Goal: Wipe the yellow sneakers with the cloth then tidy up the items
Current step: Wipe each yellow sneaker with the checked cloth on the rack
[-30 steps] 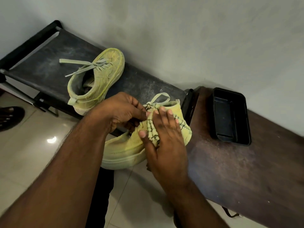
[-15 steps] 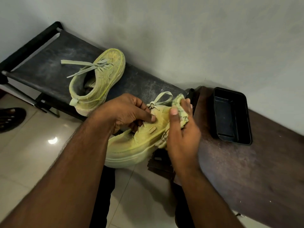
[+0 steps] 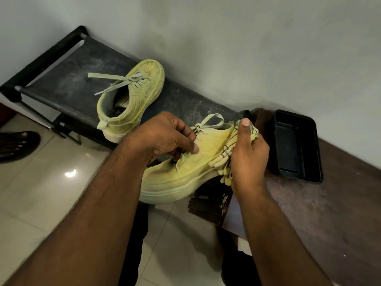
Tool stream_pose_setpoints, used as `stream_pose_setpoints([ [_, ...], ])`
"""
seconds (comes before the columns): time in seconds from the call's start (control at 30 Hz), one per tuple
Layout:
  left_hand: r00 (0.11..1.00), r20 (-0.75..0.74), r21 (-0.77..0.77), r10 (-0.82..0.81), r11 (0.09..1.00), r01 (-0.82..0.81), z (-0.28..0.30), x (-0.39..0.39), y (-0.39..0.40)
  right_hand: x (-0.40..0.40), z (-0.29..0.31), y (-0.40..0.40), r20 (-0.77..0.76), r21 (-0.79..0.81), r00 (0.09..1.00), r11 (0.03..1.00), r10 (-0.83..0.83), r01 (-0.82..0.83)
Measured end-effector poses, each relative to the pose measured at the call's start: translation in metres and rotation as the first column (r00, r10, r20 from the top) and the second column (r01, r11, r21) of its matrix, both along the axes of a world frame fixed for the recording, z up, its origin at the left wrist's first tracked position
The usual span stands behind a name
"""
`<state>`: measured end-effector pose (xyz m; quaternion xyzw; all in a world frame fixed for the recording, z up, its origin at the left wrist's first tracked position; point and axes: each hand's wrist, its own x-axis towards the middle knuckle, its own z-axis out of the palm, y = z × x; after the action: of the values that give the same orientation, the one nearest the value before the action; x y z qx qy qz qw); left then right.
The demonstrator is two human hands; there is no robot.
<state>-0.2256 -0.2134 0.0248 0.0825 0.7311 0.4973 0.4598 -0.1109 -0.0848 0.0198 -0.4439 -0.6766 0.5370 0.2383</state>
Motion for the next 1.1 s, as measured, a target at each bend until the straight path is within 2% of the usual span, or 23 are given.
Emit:
stream_pose_setpoints([
  [0.07,1.000,0.002,0.002,0.020,1.000,-0.020,0.001,0.001,-0.001,-0.001,-0.007,0.000,0.007,-0.017,1.000,0.999,-0.028,0.029],
  [0.17,0.999,0.015,0.009,0.035,0.999,-0.035,0.002,0.000,-0.002,0.022,-0.013,-0.033,0.043,-0.032,0.998,0.999,0.039,-0.037],
  [0.27,0.999,-0.023,0.002,0.025,1.000,-0.025,0.002,-0.001,0.000,0.034,-0.020,-0.049,0.006,-0.063,0.996,0.994,0.087,-0.087],
  [0.4,0.998,-0.037,-0.023,-0.042,0.999,0.041,0.005,0.000,0.000,0.005,-0.017,-0.006,0.025,-0.078,0.999,0.997,-0.026,0.028],
  [0.53,0.996,-0.064,-0.048,-0.057,0.997,0.054,0.009,0.004,0.001,0.000,0.000,0.027,-0.195,-0.237,0.959,0.958,-0.208,0.159],
  [0.63,0.991,-0.134,-0.082,0.024,0.996,-0.035,0.006,0.008,0.006,0.009,0.007,0.031,-0.280,-0.267,0.930,0.950,-0.239,0.164],
  [0.7,0.991,-0.124,-0.067,0.052,0.996,-0.061,0.005,0.008,0.008,0.013,0.011,0.032,-0.318,-0.257,0.918,0.954,-0.236,0.156],
  [0.77,0.994,-0.105,-0.016,0.030,0.999,-0.032,0.005,0.008,0.007,0.017,0.015,0.034,-0.338,-0.196,0.922,0.972,-0.190,0.129],
  [0.87,0.984,-0.176,0.097,-0.001,0.995,0.018,0.013,0.002,-0.003,0.028,0.018,0.036,-0.308,-0.114,0.945,0.990,-0.113,0.081],
  [1.0,0.986,-0.166,0.382,0.010,0.922,0.055,0.024,-0.003,-0.009,0.038,0.029,0.036,-0.258,0.004,0.966,1.000,0.014,-0.013],
  [1.1,0.990,-0.129,0.445,0.050,0.895,0.013,0.016,0.001,-0.003,0.046,0.035,0.031,-0.280,0.064,0.958,0.997,0.065,-0.049],
])
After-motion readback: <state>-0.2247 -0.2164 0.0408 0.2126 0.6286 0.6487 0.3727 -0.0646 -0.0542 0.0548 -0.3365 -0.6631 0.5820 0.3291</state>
